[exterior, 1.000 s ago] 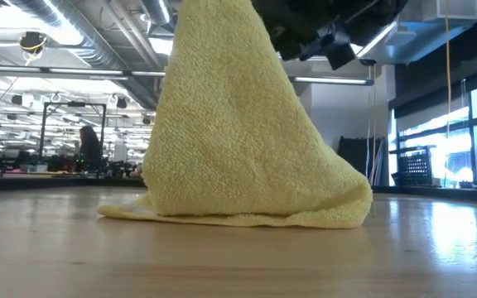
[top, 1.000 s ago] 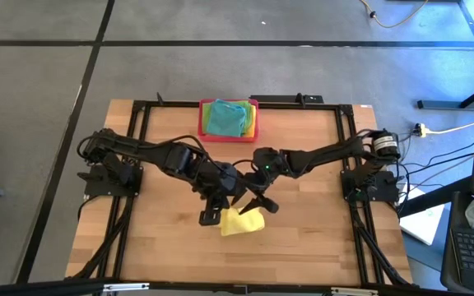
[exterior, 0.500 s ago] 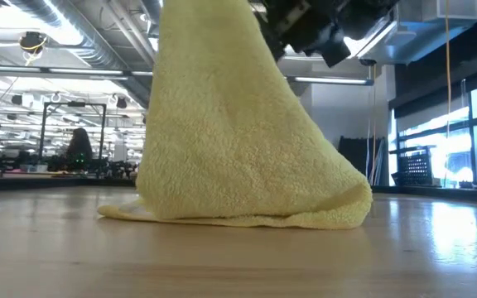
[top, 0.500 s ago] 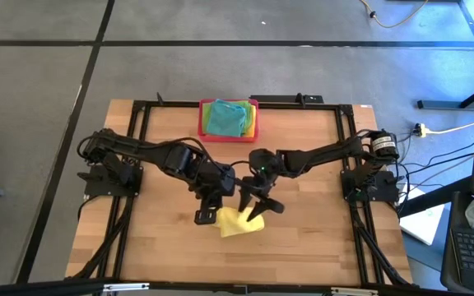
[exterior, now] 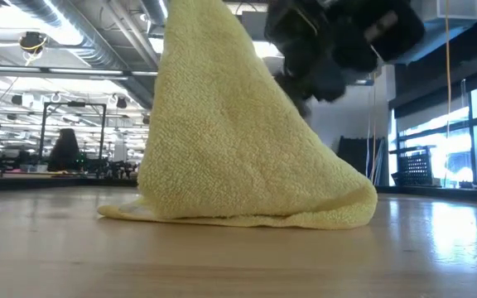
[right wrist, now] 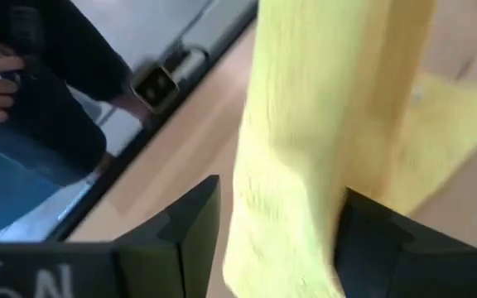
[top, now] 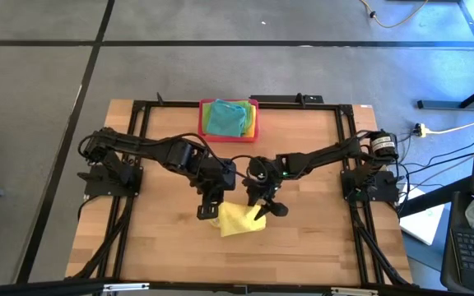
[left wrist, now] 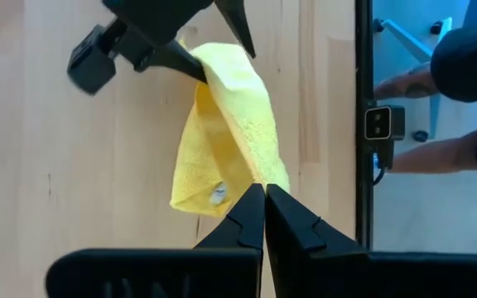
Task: Fold microfiber towels
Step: Fold the yellow microfiber cloth
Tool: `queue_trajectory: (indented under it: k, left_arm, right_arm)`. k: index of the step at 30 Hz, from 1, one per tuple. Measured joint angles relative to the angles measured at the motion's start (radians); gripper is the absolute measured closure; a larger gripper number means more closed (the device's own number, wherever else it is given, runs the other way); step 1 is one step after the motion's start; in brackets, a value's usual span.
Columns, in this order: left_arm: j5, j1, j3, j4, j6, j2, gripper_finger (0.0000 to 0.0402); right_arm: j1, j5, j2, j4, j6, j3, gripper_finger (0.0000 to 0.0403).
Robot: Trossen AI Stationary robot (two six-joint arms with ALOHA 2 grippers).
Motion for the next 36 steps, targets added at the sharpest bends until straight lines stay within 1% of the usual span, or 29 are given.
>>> queue_trajectory:
  k: [3, 10, 13, 15, 17, 19, 23, 25, 28, 31, 32, 36]
  left_arm:
    - [-0.002, 0.000, 0.000, -0.017, 0.000, 0.000, 0.0402]
    - [-0.006, 0.000, 0.000, -0.020, 0.001, 0.000, 0.0402]
    - [-0.007, 0.000, 0.000, -0.024, 0.001, 0.000, 0.0401]
    - [-0.007, 0.000, 0.000, -0.032, 0.001, 0.000, 0.0402]
    - [-0.008, 0.000, 0.000, -0.042, 0.001, 0.000, 0.0402]
    - [-0.008, 0.000, 0.000, -0.042, 0.002, 0.000, 0.0402]
    - [-0.008, 0.000, 0.000, -0.049, 0.009, 0.000, 0.0402]
    - [-0.018, 0.000, 0.000, -0.083, 0.016, 0.000, 0.0402]
    - [-0.036, 0.000, 0.000, -0.184, 0.018, 0.000, 0.0402]
    - [-0.064, -0.006, 0.000, -0.257, 0.018, -0.020, 0.0401]
    - [-0.083, -0.010, 0.000, -0.265, 0.018, -0.036, 0.0401]
    - [-0.176, -0.015, 0.000, -0.271, -0.018, -0.098, 0.0402]
  right_arm:
    - [0.000, 0.022, 0.002, 0.001, 0.000, -0.054, 0.0205]
    - [0.000, 0.027, 0.002, 0.017, 0.005, -0.175, 0.0206]
    - [0.000, 0.069, 0.002, 0.011, 0.007, -0.205, 0.0217]
    - [0.000, 0.095, 0.002, 0.010, 0.020, -0.214, 0.0236]
    - [0.000, 0.110, 0.002, 0.012, 0.042, -0.215, 0.0263]
    - [0.000, 0.113, 0.002, 0.013, 0.060, -0.209, 0.0299]
    - [-0.003, 0.100, -0.001, 0.011, 0.090, -0.178, 0.0384]
    - [-0.003, 0.083, -0.001, -0.004, 0.117, -0.155, 0.0391]
    - [-0.005, 0.039, -0.015, -0.083, 0.153, -0.109, 0.0394]
    - [-0.005, 0.031, -0.053, -0.220, 0.149, -0.051, 0.0397]
    - [-0.005, 0.052, -0.070, -0.270, 0.136, -0.030, 0.0397]
    - [-0.006, 0.221, -0.151, -0.470, 0.080, 0.063, 0.0397]
